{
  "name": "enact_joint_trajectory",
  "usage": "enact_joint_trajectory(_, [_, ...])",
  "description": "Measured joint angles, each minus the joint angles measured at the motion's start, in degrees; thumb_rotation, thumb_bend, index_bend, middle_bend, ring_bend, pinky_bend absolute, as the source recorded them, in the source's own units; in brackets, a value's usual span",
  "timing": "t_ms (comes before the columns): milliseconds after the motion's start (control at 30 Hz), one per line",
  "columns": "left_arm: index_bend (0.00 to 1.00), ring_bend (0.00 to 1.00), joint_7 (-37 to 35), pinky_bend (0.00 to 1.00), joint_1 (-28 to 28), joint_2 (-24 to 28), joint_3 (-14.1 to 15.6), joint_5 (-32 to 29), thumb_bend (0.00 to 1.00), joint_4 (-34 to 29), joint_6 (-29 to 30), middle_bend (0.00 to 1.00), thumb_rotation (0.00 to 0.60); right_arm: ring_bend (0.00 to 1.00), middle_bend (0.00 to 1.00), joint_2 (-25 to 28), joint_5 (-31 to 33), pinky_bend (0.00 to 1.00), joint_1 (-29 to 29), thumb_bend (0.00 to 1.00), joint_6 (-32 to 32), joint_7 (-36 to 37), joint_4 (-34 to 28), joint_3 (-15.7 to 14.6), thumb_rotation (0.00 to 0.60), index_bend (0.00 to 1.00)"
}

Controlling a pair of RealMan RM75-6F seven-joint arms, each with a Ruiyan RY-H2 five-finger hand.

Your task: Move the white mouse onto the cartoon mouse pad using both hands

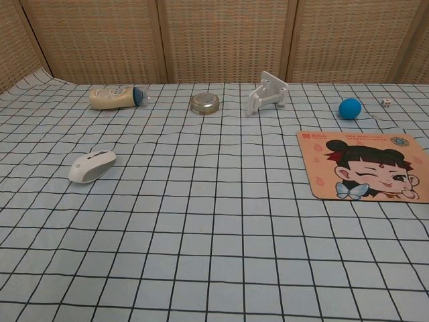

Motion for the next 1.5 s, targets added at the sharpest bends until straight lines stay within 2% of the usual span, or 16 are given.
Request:
enact_joint_trajectory(400, [0.0, 0.0, -0.3, 0.0, -0.1, 0.0, -0.4, -0.4, 0.0, 0.1, -0.2, 0.0, 0.6, 0.0, 0.0, 0.1, -1.0, 0.0, 0.9, 0.06, -1.8, 1.0, 0.8, -0.6, 0.6, 0.0])
enact_joint_trajectory(833, [0.0, 0.0, -0.6, 0.0, -0.5, -0.5, -1.1, -1.8, 0.0, 1.2, -0.9, 0.0, 0.6, 0.0, 0.0, -2.0, 1.4, 0.0, 3.5, 0.06, -5.9, 0.7, 3.9, 0.6, 0.6, 0.0])
enact_joint_trajectory(1133, [0.0, 0.0, 0.6, 0.0, -1.2, -1.3, -1.2, -2.0, 0.0, 1.3, -1.6, 0.0, 0.6, 0.0, 0.0, -1.9, 0.5, 0.0, 2.6, 0.06, -2.4, 1.8, 4.6, 1.0, 0.6, 0.0])
enact_joint_trajectory(1333, [0.0, 0.0, 4.0, 0.0, -3.9, -3.4, -2.8, -5.4, 0.02, 1.0, -4.5, 0.0, 0.6, 0.0, 0.0, -1.1, 0.0, 0.0, 2.5, 0.06, -2.5, 3.0, 3.8, 0.9, 0.6, 0.0])
enact_joint_trajectory(1500, [0.0, 0.0, 9.2, 0.0, -8.4, -6.8, -5.5, -10.5, 0.04, 0.8, -8.1, 0.0, 0.6, 0.0, 0.0, -0.7, -0.5, 0.0, 2.4, 0.06, -2.0, 3.3, 3.4, 0.7, 0.6, 0.0])
